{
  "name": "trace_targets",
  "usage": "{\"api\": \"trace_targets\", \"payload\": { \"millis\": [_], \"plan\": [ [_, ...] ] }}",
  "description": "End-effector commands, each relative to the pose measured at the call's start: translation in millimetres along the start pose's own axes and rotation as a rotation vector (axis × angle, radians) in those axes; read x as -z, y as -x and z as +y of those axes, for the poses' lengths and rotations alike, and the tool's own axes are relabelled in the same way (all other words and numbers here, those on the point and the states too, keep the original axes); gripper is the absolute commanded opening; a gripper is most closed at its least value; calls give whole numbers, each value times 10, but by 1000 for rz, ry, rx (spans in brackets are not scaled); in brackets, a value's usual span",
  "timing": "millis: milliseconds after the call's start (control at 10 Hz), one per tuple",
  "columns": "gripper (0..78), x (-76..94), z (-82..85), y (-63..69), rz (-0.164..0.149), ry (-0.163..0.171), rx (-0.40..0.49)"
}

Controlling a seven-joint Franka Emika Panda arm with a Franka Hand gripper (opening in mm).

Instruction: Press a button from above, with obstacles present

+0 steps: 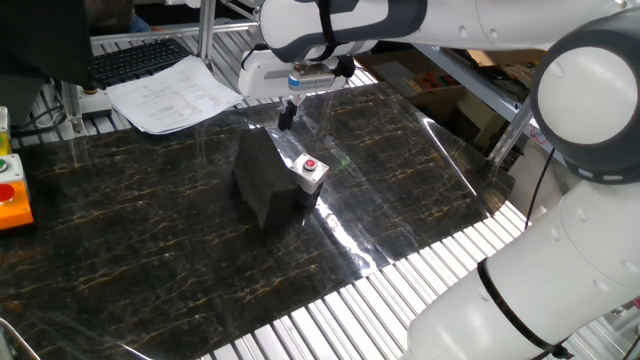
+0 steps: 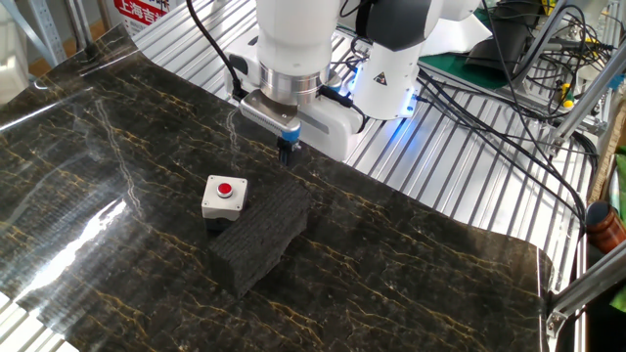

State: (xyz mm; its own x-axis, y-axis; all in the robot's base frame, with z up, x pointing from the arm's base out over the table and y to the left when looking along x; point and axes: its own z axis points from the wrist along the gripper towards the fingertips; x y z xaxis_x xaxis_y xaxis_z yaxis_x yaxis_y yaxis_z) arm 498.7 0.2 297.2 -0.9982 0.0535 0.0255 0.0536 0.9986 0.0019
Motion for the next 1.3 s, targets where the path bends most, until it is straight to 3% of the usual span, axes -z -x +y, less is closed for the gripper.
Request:
{"api": "trace_targets", "payload": {
  "millis": [100, 300, 600, 1300],
  "plan": [
    [0, 16, -70, 120, 32, 40, -29],
    [0, 14, -184, 200, 31, 46, 6],
    [0, 9, -260, 204, 32, 46, 12],
    [0, 1, -279, 210, 22, 51, -17]
  ]
}}
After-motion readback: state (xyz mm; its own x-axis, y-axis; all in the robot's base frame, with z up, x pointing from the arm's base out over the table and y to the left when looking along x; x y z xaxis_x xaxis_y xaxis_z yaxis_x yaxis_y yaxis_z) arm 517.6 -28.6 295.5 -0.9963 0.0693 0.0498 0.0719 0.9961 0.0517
